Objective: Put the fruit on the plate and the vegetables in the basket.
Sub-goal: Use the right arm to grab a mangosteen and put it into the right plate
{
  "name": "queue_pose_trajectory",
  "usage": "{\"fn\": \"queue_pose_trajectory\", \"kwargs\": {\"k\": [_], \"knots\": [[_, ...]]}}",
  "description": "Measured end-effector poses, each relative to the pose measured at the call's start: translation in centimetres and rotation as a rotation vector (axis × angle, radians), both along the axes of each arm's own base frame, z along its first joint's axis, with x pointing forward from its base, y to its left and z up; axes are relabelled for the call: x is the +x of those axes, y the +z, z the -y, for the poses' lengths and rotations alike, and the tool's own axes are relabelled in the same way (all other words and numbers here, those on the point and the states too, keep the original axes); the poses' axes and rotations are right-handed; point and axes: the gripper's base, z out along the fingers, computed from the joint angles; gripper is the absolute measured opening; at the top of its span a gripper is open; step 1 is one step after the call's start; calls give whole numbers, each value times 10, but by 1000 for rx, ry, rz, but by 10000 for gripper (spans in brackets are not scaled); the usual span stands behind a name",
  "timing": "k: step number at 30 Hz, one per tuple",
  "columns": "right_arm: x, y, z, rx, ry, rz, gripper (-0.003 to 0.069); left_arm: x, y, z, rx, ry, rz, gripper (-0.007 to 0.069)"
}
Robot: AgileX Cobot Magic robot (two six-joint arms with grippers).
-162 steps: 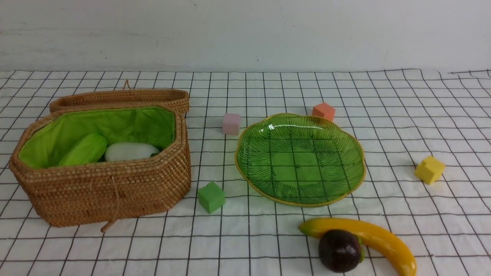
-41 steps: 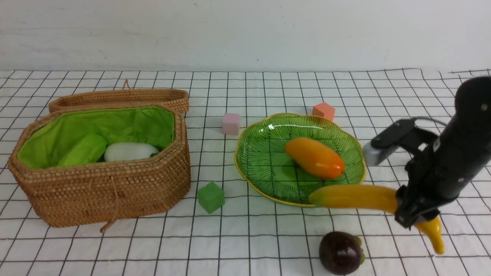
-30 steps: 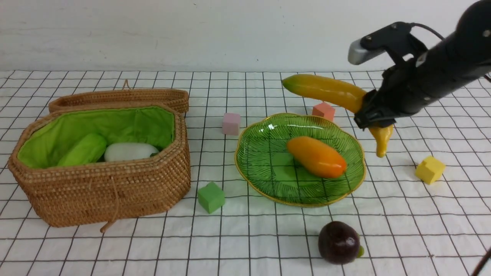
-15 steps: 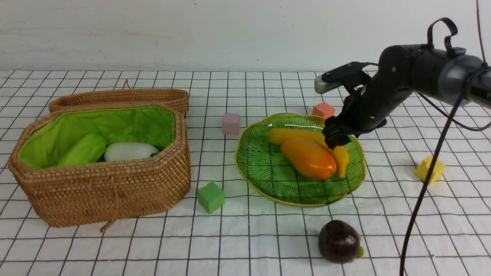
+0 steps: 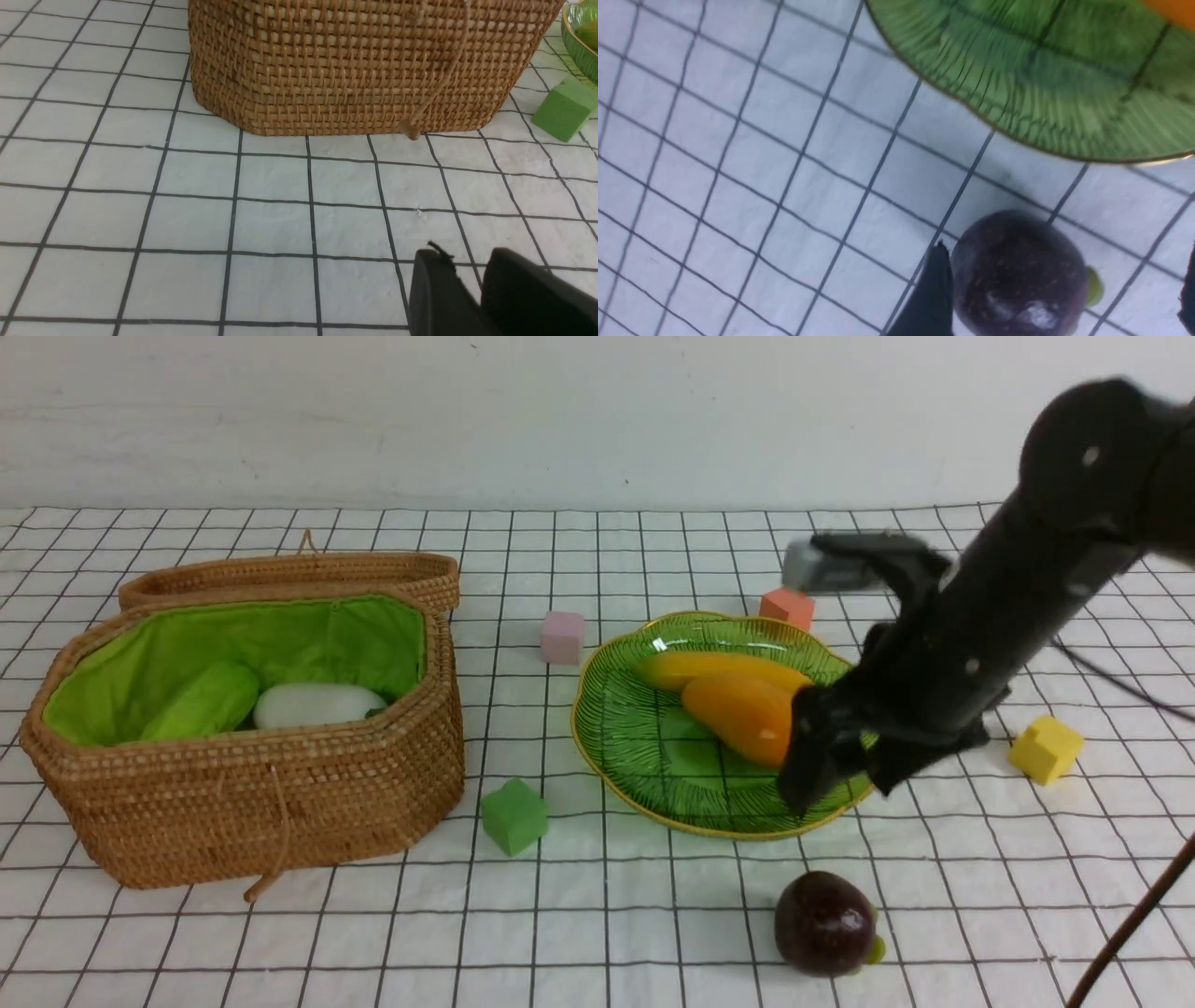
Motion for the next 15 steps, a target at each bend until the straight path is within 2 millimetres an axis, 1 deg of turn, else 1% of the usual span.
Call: {"fn": "queue_pose_trajectory", "kwargs": {"k": [1, 2, 4, 6, 7, 9, 10, 12, 14, 15], "knots": [[-3, -7, -1, -16, 9, -5, 668, 0, 0, 0, 0, 0, 0, 153], [-9, -20, -2, -41, 16, -14, 668, 0, 0, 0, 0, 0, 0, 154], [-14, -36, -1, -70, 16, -7, 668, 0, 0, 0, 0, 0, 0, 154], [-16, -50, -1, -81, 4, 18, 661, 0, 0, 0, 0, 0, 0, 155], [-16, -53, -1, -82, -1, 27, 659, 0, 0, 0, 0, 0, 0, 155], [-15, -66, -1, -77, -29, 55, 624, 0, 0, 0, 0, 0, 0, 157], [-15, -67, -1, -76, -30, 56, 624, 0, 0, 0, 0, 0, 0, 157], [-17, -70, -2, -66, -19, 44, 557, 0, 0, 0, 0, 0, 0, 162], [-20, -70, -3, -63, 20, 20, 517, 0, 0, 0, 0, 0, 0, 163], [-23, -70, -3, -64, 45, 0, 516, 0, 0, 0, 0, 0, 0, 163]]}}
